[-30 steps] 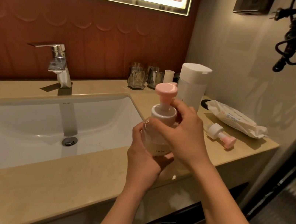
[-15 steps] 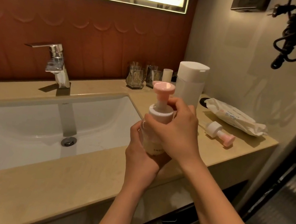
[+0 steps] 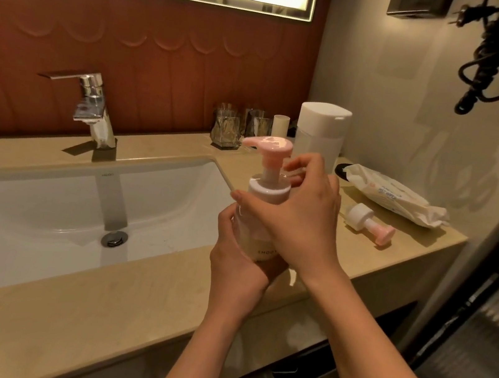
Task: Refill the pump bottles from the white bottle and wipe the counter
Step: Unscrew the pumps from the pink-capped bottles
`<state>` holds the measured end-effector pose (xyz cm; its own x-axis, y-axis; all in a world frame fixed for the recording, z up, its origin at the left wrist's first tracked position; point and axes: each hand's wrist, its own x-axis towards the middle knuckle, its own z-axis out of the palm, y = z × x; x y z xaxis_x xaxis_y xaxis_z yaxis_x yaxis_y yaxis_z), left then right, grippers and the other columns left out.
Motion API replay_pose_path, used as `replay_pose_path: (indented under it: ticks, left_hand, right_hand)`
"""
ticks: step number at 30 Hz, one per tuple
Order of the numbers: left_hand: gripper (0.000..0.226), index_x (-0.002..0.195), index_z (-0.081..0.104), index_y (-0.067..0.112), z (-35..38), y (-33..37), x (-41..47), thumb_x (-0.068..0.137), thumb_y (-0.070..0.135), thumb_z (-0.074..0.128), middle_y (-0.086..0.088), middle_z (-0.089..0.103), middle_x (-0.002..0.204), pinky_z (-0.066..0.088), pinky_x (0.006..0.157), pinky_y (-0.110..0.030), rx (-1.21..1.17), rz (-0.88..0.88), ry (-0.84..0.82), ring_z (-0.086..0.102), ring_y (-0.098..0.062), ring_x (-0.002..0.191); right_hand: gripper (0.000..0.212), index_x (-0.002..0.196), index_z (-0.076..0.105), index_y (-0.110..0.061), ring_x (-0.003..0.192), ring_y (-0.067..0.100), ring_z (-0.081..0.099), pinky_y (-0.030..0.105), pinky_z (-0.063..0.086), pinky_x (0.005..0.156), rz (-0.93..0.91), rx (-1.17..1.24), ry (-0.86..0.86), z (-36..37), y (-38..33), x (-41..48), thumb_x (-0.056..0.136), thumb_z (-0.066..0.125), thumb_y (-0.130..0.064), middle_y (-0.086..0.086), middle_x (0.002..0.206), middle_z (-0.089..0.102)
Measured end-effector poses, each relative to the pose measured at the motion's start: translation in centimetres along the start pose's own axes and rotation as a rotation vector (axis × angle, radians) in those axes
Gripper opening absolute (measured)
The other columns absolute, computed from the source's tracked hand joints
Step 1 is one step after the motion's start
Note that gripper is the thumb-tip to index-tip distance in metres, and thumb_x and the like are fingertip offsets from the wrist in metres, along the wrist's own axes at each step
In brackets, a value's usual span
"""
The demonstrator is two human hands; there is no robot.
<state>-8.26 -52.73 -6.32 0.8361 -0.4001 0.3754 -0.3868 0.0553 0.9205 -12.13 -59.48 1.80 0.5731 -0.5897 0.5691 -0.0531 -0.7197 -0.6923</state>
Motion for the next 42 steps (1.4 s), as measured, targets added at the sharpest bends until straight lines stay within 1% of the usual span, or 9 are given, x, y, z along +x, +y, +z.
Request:
replay_pose_path:
  ticks: [4,11,16,20,22,27,34,38,42]
  left_hand:
    - [0.086,0.112,0.024,0.058,0.0,0.1,0.0,0.061,0.029,0.086,0.025,0.049,0.112,0.049,0.083,-0.015,0.032,0.030,0.000,0.055,0.002,0.103]
    - [0.081,0.114,0.027,0.054,-0.1,0.2,0.0,0.062,0.033,0.086,0.027,0.050,0.109,0.045,0.076,-0.004,0.020,0.030,-0.001,0.057,0.005,0.099]
    - [0.085,0.126,0.032,0.039,0.0,0.0,0.1,0.063,0.029,0.086,0.022,0.057,0.106,0.048,0.070,-0.007,-0.014,-0.006,0.015,0.059,0.008,0.093]
    - [0.087,0.123,0.029,0.050,0.0,0.0,0.0,0.061,0.034,0.087,0.022,0.055,0.115,0.048,0.077,-0.008,-0.008,-0.001,0.011,0.058,0.001,0.102]
    - [0.086,0.113,0.026,0.060,0.0,0.1,0.0,0.059,0.036,0.088,0.022,0.054,0.116,0.047,0.078,-0.008,-0.005,-0.004,0.012,0.057,0.000,0.103]
    - [0.085,0.115,0.028,0.057,0.0,-0.1,0.0,0.056,0.042,0.088,0.029,0.052,0.110,0.043,0.077,-0.007,0.007,0.002,0.017,0.055,0.007,0.101]
    - [0.088,0.118,0.030,0.053,-0.1,-0.6,0.1,0.057,0.032,0.089,0.037,0.046,0.111,0.043,0.083,-0.011,0.035,0.042,0.042,0.048,0.014,0.103]
    - [0.088,0.121,0.032,0.048,-0.1,-0.6,0.1,0.056,0.035,0.089,0.036,0.045,0.114,0.040,0.079,-0.001,0.042,0.065,0.052,0.045,0.019,0.105]
    - [0.087,0.122,0.033,0.046,0.0,-0.5,0.1,0.055,0.038,0.089,0.037,0.046,0.114,0.042,0.078,-0.003,0.036,0.072,0.051,0.048,0.017,0.105]
  right_hand:
    - [0.049,0.106,0.045,-0.033,0.102,0.014,0.046,0.029,0.047,0.087,0.022,0.084,-0.113,-0.4,0.2,0.1,0.069,0.077,-0.037,-0.024,0.089,0.039]
    - [0.045,0.119,0.054,-0.027,0.107,0.017,0.042,0.040,0.044,0.097,-0.005,0.078,-0.314,-1.3,0.1,0.8,0.078,0.069,-0.035,-0.014,0.095,0.041]
    - [0.087,0.137,0.035,-0.030,0.120,0.009,0.038,0.032,0.040,0.100,-0.070,0.085,-0.196,-0.5,-0.3,1.0,0.064,0.080,-0.047,-0.005,0.135,0.045]
    - [0.096,0.141,0.028,-0.034,0.111,0.004,0.041,0.021,0.041,0.092,-0.131,0.117,-0.177,-1.0,-0.6,1.7,0.064,0.085,-0.030,-0.005,0.130,0.047]
    - [0.094,0.140,0.028,-0.038,0.109,0.005,0.045,0.017,0.042,0.088,-0.149,0.166,-0.197,-1.5,-0.7,2.0,0.066,0.084,-0.024,-0.013,0.118,0.046]
    - [0.080,0.136,0.038,-0.038,0.106,0.013,0.053,0.035,0.052,0.091,-0.161,0.265,-0.242,-2.7,-1.2,3.0,0.071,0.080,-0.019,-0.020,0.114,0.045]
    - [0.064,0.129,0.045,-0.029,0.109,0.011,0.054,0.025,0.055,0.080,-0.101,0.464,-0.202,-4.6,-1.4,5.4,0.074,0.077,-0.018,0.003,0.126,0.051]
    - [0.066,0.127,0.049,-0.028,0.111,0.011,0.057,0.036,0.055,0.086,0.010,0.602,-0.156,-5.8,-0.6,6.5,0.068,0.079,-0.025,0.005,0.126,0.054]
    - [0.057,0.112,0.056,-0.029,0.111,0.021,0.059,0.039,0.056,0.084,0.193,0.838,-0.076,-6.9,0.7,7.3,0.058,0.076,-0.026,0.009,0.123,0.057]
